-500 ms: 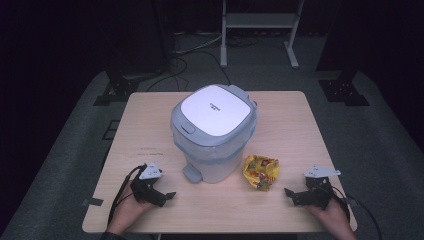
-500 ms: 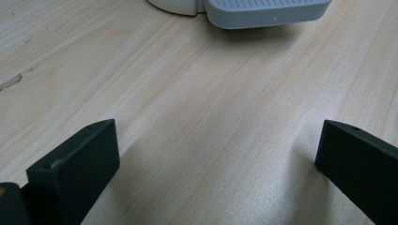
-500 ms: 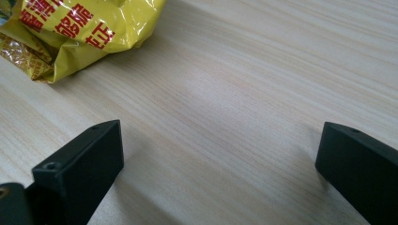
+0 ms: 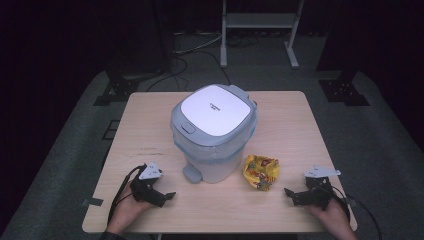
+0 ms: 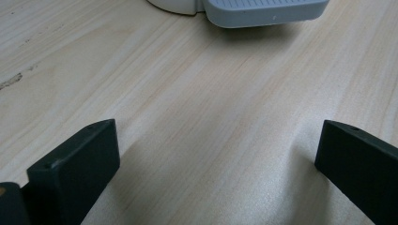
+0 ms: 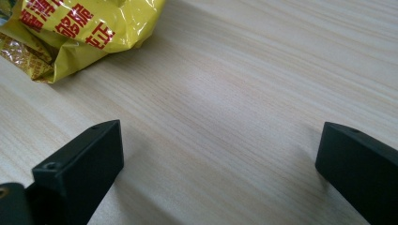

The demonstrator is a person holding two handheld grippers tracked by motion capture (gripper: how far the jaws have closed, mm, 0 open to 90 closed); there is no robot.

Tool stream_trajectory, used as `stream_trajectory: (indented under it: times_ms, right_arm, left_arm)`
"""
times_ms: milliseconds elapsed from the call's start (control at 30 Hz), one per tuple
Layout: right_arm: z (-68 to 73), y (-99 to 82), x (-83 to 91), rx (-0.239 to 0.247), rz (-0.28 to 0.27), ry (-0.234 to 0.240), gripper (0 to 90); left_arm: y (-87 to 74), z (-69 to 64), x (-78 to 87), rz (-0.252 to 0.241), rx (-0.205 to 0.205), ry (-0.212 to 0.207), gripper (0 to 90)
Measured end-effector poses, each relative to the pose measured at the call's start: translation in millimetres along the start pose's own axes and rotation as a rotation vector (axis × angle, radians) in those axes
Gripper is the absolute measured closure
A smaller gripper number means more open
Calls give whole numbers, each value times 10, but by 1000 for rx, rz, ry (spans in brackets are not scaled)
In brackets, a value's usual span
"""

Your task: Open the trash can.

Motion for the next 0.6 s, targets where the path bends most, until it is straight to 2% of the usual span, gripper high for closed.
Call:
stream_trajectory:
  times_ms: [67,167,233,400,433,467,500,600]
  right_arm:
    - [0,0,0,0,0,0,3]
    - [-1,0,-1,0,-1,0,3]
    - [-1,0,0,0,0,0,3]
    - [0,0,0,0,0,0,3]
    - [0,0,0,0,0,0,3]
    - [0,0,0,0,0,0,3]
    - [0,0,0,0,0,0,3]
    - [0,0,0,0,0,0,3]
  left_arm:
    - [-1,6,12,-8,-3,-6,61]
    - [1,14,22,-11,10,-12,68]
    - [3,21,35,-20,15,-20,126]
    - [12,21,58,-28,17,-25,164]
    - [25,18,89,-48,22,-36,219]
    - [25,18,89,-48,22,-36,237]
    - [39,11,115,-69,17,-30,241]
    - [50,2,154,-85,16,-23,329]
Point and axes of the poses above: each handheld gripper's, and its own axes: x roughly backward along the jaws, y roughly out of its top, z roughly to its left, the point moved 4 cm from there along -x, roughly forward along the jaws, and after that the axes turned 15 degrees about y, right-handed, at the moved point
